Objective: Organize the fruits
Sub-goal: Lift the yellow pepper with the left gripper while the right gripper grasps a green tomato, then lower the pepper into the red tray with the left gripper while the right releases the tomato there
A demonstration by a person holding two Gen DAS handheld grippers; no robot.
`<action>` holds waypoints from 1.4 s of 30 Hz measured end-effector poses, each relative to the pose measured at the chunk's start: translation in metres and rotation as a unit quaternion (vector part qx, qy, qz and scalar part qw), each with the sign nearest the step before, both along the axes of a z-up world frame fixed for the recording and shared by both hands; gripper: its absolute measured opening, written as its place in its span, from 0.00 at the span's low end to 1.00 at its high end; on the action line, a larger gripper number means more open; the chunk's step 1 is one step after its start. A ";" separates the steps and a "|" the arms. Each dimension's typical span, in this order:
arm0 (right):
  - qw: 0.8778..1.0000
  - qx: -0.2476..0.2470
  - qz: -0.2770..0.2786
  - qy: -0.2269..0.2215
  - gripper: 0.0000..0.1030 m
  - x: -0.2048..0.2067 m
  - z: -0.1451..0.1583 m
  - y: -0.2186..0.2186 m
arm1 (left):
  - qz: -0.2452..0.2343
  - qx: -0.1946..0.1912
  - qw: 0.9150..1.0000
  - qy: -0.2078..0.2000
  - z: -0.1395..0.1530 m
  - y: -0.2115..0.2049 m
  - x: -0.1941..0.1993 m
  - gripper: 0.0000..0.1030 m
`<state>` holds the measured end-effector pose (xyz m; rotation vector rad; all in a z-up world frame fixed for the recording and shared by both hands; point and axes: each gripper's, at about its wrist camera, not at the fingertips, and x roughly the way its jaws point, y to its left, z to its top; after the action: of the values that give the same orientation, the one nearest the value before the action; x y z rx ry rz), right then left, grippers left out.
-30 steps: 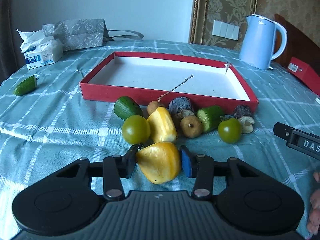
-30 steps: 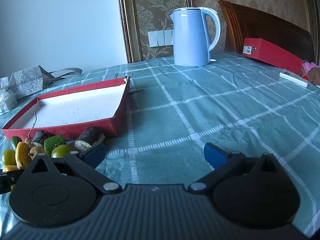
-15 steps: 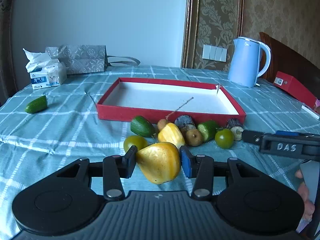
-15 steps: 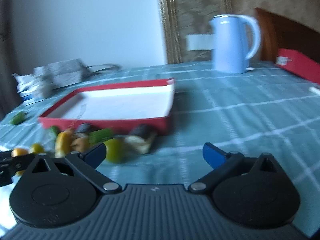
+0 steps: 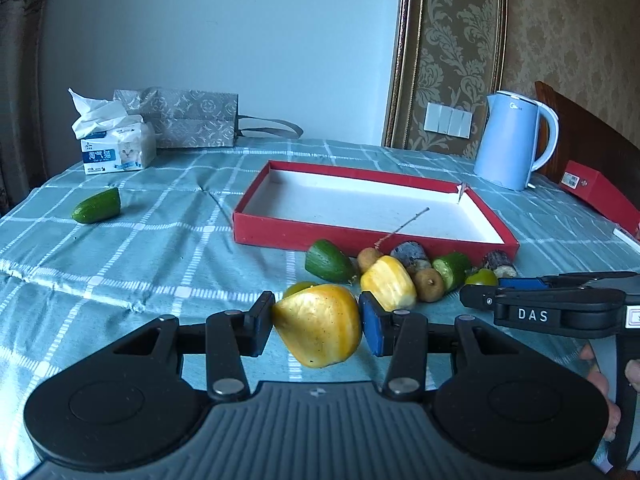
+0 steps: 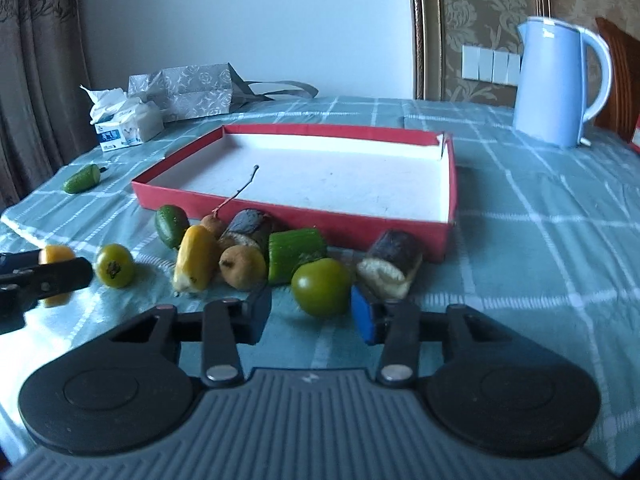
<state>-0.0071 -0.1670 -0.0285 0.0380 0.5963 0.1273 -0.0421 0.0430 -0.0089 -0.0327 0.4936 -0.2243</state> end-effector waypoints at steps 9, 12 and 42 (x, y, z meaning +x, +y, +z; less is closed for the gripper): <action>0.999 -0.035 -0.012 0.001 0.31 0.011 -0.005 0.004 | -0.003 -0.002 1.000 0.005 -0.002 0.005 0.004 0.44; 0.999 -0.032 -0.015 -0.002 0.30 0.008 -0.005 0.003 | -0.003 0.002 1.000 -0.001 0.001 0.005 0.003 0.44; 0.996 0.011 -0.059 -0.060 0.30 0.038 0.039 -0.042 | -0.023 0.058 0.992 0.113 0.006 -0.047 0.198 0.44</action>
<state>0.0310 -0.2093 0.0106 0.0871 0.4721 0.0213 0.1555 -0.0040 -0.0033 0.0684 0.7325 -0.2386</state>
